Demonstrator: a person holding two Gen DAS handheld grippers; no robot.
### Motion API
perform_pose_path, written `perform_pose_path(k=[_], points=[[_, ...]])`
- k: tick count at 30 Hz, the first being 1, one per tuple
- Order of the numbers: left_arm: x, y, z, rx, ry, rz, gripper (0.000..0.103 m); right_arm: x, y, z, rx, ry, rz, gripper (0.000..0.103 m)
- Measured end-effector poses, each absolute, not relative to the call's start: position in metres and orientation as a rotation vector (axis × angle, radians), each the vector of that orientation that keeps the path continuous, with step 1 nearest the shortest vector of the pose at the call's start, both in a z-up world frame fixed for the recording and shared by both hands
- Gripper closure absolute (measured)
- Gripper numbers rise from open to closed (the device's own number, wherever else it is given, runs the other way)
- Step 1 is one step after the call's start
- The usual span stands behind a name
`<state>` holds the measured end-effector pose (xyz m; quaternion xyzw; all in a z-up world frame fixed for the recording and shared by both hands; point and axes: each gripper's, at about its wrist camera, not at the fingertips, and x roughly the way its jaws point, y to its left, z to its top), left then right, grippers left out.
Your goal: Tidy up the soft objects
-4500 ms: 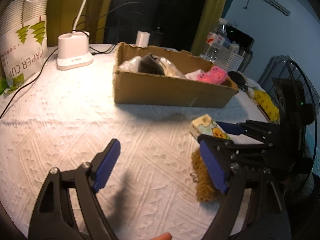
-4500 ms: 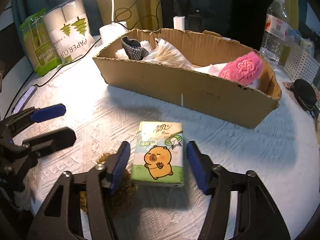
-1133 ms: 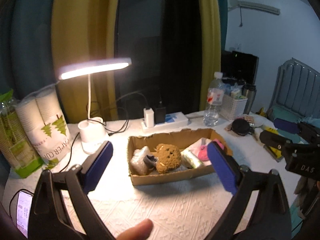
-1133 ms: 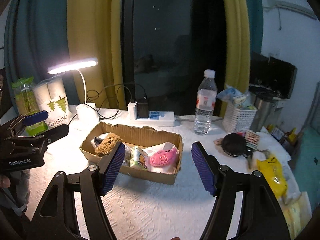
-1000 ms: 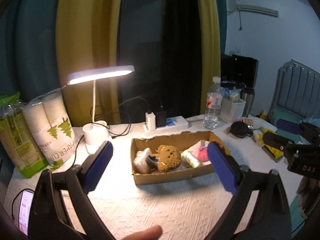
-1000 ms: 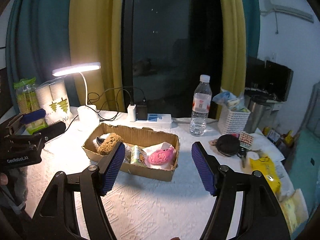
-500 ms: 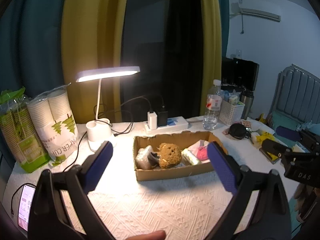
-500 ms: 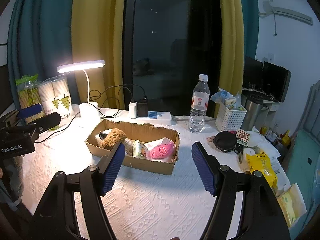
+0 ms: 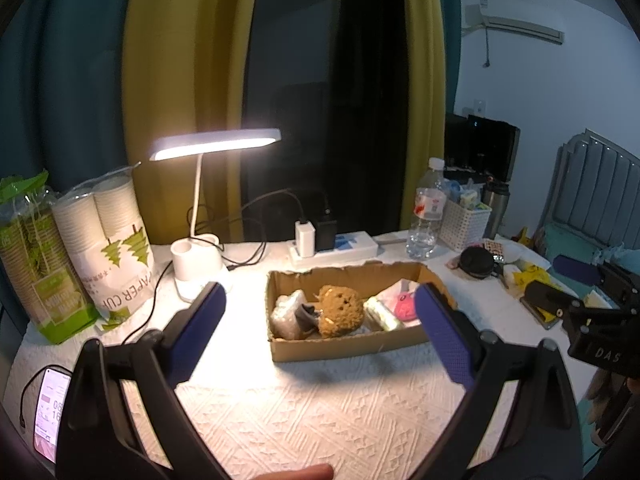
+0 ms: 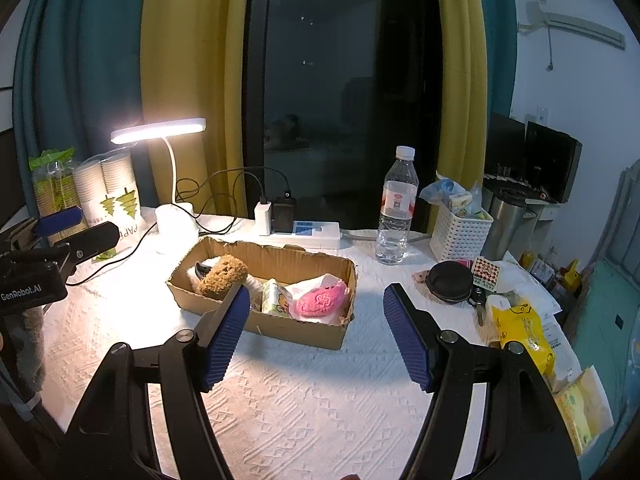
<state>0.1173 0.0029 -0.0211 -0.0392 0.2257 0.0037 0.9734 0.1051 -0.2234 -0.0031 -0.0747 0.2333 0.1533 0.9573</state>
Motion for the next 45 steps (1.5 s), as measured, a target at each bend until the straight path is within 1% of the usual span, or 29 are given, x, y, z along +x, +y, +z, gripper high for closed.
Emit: perform_pose_path(k=[45], points=[[0.1180,0.0049,-0.0165,-0.084,0.450,0.018,0.007,0.1061,-0.2254,-0.0029,-0.148,0.470,0.308,0.030]])
